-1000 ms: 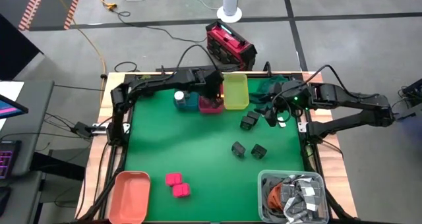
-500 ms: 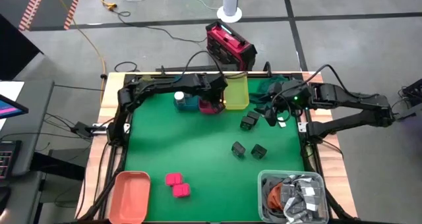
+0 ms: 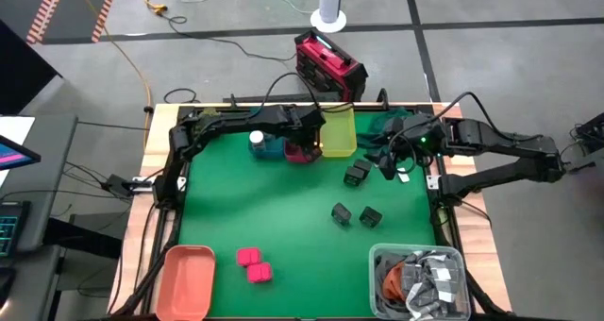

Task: Sort spices by type
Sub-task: Put the black seasoning bottle into the pink bin, then put the top red seasoning can into the orange bin

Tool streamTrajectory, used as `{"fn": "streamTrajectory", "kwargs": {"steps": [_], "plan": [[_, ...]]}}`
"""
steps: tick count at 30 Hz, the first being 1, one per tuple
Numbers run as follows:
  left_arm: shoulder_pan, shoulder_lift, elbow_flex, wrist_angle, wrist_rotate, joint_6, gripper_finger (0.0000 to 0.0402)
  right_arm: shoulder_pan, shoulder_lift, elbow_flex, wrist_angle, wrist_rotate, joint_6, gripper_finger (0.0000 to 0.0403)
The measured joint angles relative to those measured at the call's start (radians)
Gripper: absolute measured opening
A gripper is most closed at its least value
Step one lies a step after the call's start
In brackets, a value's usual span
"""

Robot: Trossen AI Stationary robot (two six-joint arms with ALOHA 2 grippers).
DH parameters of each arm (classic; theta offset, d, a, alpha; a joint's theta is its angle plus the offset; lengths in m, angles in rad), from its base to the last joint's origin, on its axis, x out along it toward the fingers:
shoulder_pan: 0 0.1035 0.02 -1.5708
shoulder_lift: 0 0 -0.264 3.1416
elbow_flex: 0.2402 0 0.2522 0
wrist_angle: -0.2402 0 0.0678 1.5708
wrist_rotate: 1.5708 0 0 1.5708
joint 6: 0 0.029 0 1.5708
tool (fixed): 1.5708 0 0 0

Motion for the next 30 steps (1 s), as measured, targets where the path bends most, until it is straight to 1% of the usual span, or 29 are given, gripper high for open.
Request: {"fn": "streamTrajectory", "kwargs": {"steps": [3, 5, 13, 18, 21, 24, 27, 30], "plan": [[0.000, 0.000, 0.000, 0.001, 0.001, -0.012, 0.0251, 0.000, 0.000, 0.000, -0.001, 0.000, 0.000, 0.0284], [0.000, 0.000, 0.000, 0.001, 0.002, -0.018, 0.0257, 0.000, 0.000, 0.000, -0.002, 0.000, 0.000, 0.0284], [-0.008, -0.029, 0.018, 0.004, -0.001, -0.017, 0.0260, 0.000, -0.001, 0.000, -0.005, 0.000, -0.005, 0.0284], [-0.043, -0.062, 0.065, 0.024, -0.068, 0.105, 0.0260, 0.000, -0.001, 0.000, -0.007, 0.000, -0.018, 0.0284], [-0.072, -0.072, 0.085, 0.039, -0.068, 0.175, 0.0260, 0.000, -0.001, 0.000, -0.024, -0.001, -0.027, 0.0284], [-0.108, -0.091, 0.090, 0.053, 0.007, 0.212, 0.0261, 0.000, -0.002, 0.000, -0.087, -0.001, -0.038, 0.0284], [-0.150, -0.100, 0.091, 0.054, 0.137, 0.230, 0.0261, -0.014, -0.016, 0.000, -0.152, -0.005, -0.034, 0.0284], [-0.195, -0.099, 0.091, 0.071, 0.245, 0.224, 0.0261, -0.037, -0.030, 0.000, -0.214, -0.040, -0.016, 0.0284]]}}
